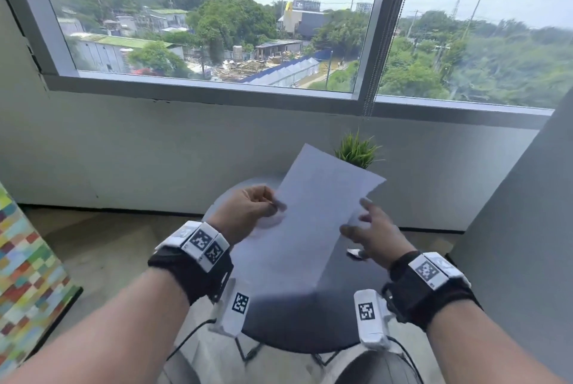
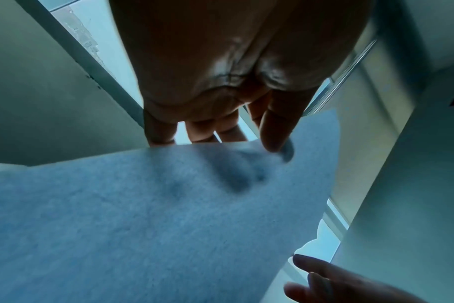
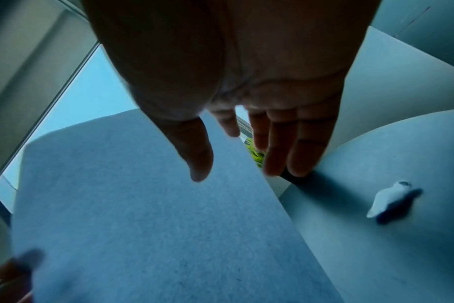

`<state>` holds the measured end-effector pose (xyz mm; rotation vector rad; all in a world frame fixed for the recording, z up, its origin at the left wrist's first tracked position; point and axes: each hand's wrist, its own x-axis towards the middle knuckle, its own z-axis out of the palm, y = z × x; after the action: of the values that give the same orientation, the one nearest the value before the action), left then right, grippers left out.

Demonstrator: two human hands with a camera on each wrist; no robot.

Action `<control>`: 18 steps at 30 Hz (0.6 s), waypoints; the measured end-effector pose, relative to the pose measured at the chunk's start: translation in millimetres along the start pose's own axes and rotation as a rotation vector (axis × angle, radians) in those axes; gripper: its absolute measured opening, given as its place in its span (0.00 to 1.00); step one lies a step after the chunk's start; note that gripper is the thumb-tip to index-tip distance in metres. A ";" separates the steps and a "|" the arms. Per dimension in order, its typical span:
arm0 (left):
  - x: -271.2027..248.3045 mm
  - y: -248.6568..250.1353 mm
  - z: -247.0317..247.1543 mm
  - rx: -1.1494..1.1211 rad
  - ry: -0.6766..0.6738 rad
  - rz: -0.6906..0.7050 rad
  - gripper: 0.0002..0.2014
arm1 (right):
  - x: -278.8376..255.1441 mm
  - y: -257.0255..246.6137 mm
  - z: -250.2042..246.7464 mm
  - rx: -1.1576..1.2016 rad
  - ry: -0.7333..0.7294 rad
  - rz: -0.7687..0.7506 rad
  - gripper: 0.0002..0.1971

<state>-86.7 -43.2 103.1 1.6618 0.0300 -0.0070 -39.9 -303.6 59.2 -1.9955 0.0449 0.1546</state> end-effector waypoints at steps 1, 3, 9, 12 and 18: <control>4.3 4.6 -3.6 -0.013 -0.008 0.037 0.24 | 2.4 -2.9 -6.1 0.059 0.070 -0.014 0.39; 9.5 11.7 -10.4 -0.053 0.000 0.087 0.24 | 3.8 -12.1 -16.2 0.185 0.114 -0.051 0.35; 13.2 5.2 -27.4 -0.215 0.047 0.054 0.08 | 0.4 -31.9 -22.7 0.236 0.045 -0.279 0.08; 14.3 -8.3 -31.5 -0.221 0.099 0.055 0.13 | -5.7 -39.0 -19.4 0.162 0.089 -0.426 0.11; 6.5 -62.0 -26.8 -0.105 0.110 -0.072 0.07 | -15.2 -5.4 6.4 -0.066 0.007 -0.335 0.04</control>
<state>-82.1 -10.8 43.6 1.5540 0.1704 0.0311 -55.0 -296.1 63.5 -2.0379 -0.2919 -0.0671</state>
